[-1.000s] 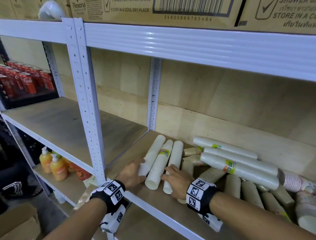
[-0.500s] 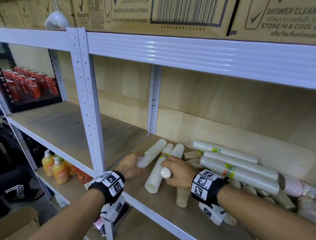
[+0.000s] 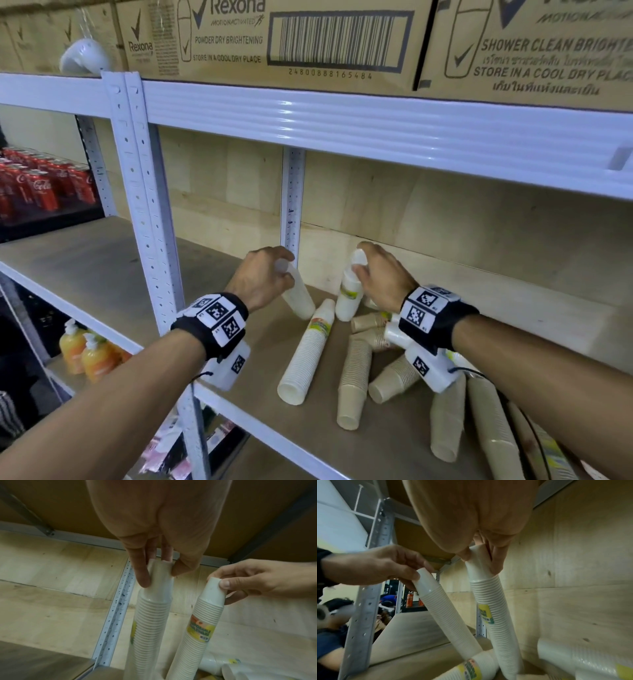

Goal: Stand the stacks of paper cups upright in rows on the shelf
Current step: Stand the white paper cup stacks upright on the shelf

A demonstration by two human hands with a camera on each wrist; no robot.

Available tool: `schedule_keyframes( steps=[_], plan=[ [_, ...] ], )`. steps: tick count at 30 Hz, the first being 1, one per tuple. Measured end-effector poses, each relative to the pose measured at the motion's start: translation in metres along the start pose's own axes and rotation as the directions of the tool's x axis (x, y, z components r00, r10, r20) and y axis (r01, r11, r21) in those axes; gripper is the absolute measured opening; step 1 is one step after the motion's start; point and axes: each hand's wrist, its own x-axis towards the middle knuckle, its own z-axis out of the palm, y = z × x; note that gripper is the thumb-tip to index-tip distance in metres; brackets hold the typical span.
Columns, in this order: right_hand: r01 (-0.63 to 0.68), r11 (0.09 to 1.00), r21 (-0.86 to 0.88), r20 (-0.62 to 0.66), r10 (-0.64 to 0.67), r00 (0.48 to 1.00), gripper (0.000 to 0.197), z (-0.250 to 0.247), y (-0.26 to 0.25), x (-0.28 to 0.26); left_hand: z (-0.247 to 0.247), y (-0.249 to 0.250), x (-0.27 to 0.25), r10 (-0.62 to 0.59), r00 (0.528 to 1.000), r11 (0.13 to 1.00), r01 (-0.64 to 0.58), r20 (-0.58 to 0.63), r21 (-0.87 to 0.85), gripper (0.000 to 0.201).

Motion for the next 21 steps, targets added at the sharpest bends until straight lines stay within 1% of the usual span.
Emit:
schedule_keyframes(
  steps=[2, 5, 10, 15, 21],
  plan=[
    [-0.026, 1.0, 0.017, -0.047, 0.027, 0.999, 0.028, -0.012, 0.003, 0.008, 0.001, 0.004, 0.01, 0.011, 1.0, 1.0, -0.011, -0.016, -0.014, 0.039],
    [-0.046, 0.998, 0.033, -0.092, 0.049, 0.995, 0.034, -0.032, 0.001, 0.019, 0.003, 0.007, 0.026, 0.018, 1.0, 0.999, -0.018, -0.022, -0.028, 0.039],
    [-0.016, 0.996, 0.092, -0.124, 0.027, 0.992, 0.036, -0.052, -0.012, 0.039, 0.0, 0.012, 0.056, 0.023, 1.0, 1.0, -0.023, -0.003, -0.02, 0.037],
    [0.014, 0.993, 0.115, -0.092, -0.003, 0.996, 0.034, -0.044, -0.032, 0.062, -0.012, 0.009, 0.08, 0.007, 1.0, 0.999, -0.007, -0.007, -0.038, 0.034],
    [0.005, 0.988, 0.156, -0.001, -0.005, 1.0, 0.032, -0.012, -0.049, 0.091, -0.03, 0.002, 0.1, -0.025, 0.999, 0.998, 0.027, 0.028, -0.06, 0.036]
  ],
)
